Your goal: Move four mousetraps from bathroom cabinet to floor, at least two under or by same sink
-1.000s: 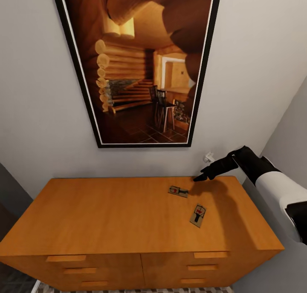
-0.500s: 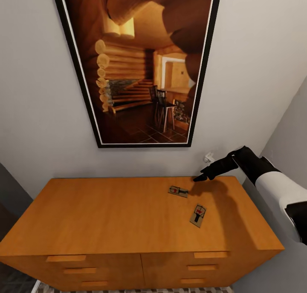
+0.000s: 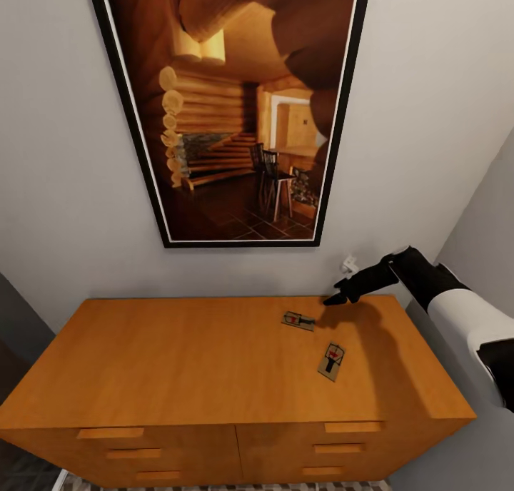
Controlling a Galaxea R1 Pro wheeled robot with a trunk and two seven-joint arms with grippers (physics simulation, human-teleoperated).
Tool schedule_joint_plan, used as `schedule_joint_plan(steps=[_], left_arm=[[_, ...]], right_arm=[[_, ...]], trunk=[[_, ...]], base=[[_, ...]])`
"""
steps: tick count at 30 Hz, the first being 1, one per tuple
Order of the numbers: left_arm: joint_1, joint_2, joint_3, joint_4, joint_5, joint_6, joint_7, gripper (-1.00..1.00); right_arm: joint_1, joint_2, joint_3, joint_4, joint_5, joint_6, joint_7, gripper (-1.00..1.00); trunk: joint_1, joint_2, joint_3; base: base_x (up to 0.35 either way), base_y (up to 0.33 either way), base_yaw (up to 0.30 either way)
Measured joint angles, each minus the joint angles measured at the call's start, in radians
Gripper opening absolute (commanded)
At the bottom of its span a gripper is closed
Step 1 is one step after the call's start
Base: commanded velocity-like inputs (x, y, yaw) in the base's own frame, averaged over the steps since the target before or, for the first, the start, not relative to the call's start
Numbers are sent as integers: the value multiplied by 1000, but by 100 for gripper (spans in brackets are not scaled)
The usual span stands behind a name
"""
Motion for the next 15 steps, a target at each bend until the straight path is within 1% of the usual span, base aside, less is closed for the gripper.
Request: schedule_joint_plan(steps=[5,15], left_arm=[[0,-3,0,0,0,0,-2,100],[0,-4,0,-1,0,0,-7,100]], right_arm=[[10,0,0,0,-1,-17,0,100],[13,0,0,0,-1,-20,0,100]], trunk=[[0,0,0],[0,0,0]], base=[[0,0,0],[0,0,0]])
